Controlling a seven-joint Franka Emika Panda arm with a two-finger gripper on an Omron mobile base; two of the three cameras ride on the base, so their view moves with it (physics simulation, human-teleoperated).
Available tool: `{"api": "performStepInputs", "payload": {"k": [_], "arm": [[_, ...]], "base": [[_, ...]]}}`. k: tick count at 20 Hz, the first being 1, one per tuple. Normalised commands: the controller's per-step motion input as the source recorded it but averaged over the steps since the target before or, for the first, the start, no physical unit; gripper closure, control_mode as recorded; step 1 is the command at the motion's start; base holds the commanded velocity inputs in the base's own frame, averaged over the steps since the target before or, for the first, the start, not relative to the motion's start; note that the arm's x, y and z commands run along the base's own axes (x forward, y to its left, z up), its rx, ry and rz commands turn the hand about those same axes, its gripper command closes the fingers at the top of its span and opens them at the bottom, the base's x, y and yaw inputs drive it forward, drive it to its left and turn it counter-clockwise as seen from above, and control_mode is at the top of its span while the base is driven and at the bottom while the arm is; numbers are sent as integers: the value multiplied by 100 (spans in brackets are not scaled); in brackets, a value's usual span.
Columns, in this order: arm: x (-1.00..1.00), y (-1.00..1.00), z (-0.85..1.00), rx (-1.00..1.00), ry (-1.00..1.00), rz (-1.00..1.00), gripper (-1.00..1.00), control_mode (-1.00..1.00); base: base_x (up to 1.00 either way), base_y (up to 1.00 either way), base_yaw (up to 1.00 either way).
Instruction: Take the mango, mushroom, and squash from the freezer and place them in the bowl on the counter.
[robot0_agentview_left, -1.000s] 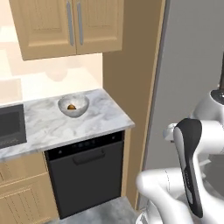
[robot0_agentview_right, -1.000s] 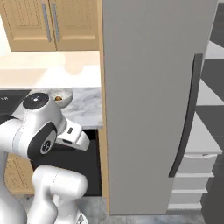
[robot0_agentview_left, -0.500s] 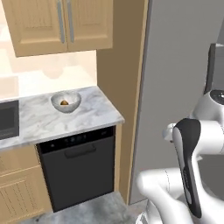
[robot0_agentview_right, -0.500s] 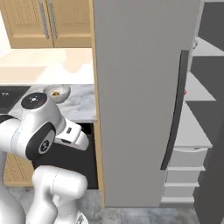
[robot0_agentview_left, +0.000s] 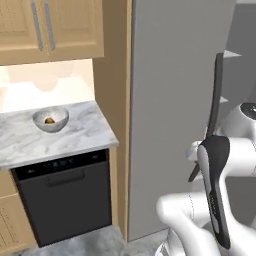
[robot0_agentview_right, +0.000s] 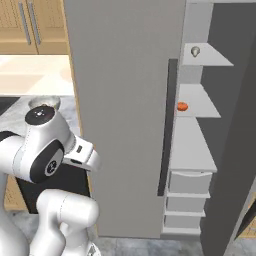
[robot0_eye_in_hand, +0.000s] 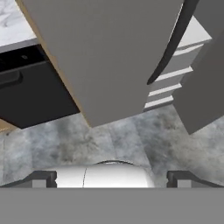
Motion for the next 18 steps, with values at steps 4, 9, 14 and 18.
{"api": "performStepInputs", "payload": {"k": [4, 9, 14, 18], "arm": [[0, 0, 0, 0, 0, 0, -100, 100], [0, 0, 0, 0, 0, 0, -100, 100], [0, 0, 0, 0, 0, 0, -100, 100], [0, 0, 0, 0, 0, 0, -100, 100]], "base": [[0, -64, 5], [0, -54, 3], [0, -40, 0], [11, -37, 0]]}}
